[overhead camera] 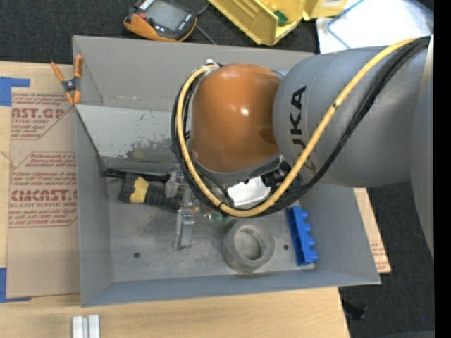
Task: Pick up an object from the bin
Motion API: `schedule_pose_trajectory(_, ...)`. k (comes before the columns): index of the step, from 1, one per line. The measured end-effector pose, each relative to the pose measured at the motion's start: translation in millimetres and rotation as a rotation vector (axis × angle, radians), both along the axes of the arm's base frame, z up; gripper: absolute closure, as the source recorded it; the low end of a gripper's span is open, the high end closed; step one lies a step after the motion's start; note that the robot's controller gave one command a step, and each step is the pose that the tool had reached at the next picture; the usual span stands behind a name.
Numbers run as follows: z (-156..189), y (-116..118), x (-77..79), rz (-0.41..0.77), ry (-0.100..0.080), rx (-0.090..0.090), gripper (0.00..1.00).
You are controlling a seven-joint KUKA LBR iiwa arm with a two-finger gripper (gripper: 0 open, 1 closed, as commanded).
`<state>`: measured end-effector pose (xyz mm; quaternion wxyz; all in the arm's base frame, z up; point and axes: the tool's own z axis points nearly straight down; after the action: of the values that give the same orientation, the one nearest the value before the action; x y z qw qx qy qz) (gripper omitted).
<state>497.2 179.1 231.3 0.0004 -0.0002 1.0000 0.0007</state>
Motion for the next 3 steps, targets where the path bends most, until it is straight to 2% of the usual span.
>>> schedule_pose_trajectory(1, -158.9, -4.2, 94.0, -0.013, -0.01, 0.005, 0.0)
schedule_pose_trajectory(2, -82.4, -22.8, 89.2, 0.062, -0.012, 0.005, 0.0)
schedule_pose_trajectory(3, -132.2, -5.4, 74.3, -0.083, -0.004, 0.006, 0.0)
